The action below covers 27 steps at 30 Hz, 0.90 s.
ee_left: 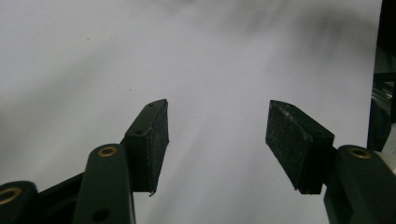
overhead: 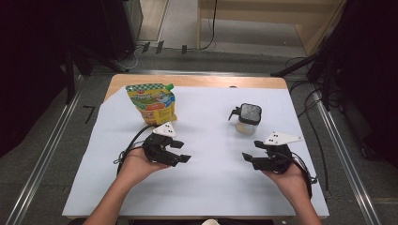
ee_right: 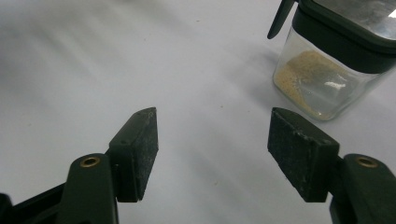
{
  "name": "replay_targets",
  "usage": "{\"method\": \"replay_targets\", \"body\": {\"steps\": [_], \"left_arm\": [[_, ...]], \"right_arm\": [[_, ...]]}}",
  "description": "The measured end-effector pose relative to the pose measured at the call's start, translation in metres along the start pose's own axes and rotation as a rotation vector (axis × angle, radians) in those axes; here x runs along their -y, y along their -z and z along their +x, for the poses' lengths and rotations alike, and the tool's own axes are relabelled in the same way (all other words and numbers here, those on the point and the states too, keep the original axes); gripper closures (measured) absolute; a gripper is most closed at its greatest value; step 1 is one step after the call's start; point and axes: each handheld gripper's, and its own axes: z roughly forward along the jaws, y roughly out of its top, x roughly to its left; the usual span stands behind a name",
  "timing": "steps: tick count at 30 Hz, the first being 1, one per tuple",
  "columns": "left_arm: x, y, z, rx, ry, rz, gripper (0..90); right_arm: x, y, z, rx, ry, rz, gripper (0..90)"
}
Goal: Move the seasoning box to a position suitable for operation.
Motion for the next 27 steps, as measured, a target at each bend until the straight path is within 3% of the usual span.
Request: {"method": "replay_targets", "body": {"steps": [16, 18, 27], "left_arm": [[0.0019, 0.0065, 0.007, -0.014, 0.016, -0.011, 37.4], [0.0021, 0.007, 0.0077, -0.011, 0.013, -0.012, 37.4], [0.0021, 0.0062, 0.0079, -0.012, 0.01, -0.012, 37.7]], "right_arm": [[-0.0003, 0.0007, -0.0055, -0.018, -0.036, -0.017, 38.4], [0.0008, -0.001, -0.005, 0.004, -0.033, 0.0, 39.5], [-0.001, -0.0011, -0.0085, 0.013, -0.049, -0.003, 37.6]]}}
